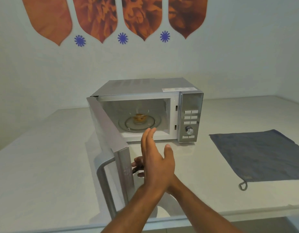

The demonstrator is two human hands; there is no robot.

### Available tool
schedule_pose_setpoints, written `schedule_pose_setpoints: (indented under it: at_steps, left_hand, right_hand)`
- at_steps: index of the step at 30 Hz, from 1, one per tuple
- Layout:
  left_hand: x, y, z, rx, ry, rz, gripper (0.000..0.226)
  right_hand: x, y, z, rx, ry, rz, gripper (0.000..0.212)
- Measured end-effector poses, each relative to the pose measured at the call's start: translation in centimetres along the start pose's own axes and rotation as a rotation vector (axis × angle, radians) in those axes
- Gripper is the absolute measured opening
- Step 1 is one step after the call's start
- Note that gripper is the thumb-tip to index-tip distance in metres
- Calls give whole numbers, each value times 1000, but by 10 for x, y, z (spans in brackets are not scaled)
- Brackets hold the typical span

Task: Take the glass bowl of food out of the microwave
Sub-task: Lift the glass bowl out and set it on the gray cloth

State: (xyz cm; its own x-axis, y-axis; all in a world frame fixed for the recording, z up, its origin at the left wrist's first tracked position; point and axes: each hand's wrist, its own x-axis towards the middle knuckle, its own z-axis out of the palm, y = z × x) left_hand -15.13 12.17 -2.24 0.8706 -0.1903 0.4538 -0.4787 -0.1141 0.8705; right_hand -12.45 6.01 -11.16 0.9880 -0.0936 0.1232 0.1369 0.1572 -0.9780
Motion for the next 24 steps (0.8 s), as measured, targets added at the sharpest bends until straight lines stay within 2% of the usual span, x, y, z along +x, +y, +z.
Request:
schedule_pose_setpoints:
  at_steps: [3,5,7,10,15,24]
  left_hand:
    - [5,-3,-14,-37,114,-53,57]
    - [10,-9,-24,-52,128,-95,56]
    - [16,-17,-34,-71,104,-119,56]
    - [24,-28,-43,-65,108,-117,55]
    - [43,-45,-52,-31,207,-137,52]
    - [94,-66,-36,-38,268,-252,51]
  right_hand:
    - [0,-11,9,-164,2,-21,39]
    - [5,-18,16,-275,56,-46,26]
    - [11,-23,20,-348,95,-79,27]
    - [18,-31,19,-267,164,-83,25]
    - [38,-33,2,-125,327,-105,25]
    - [86,-49,-35,-157,549,-152,21]
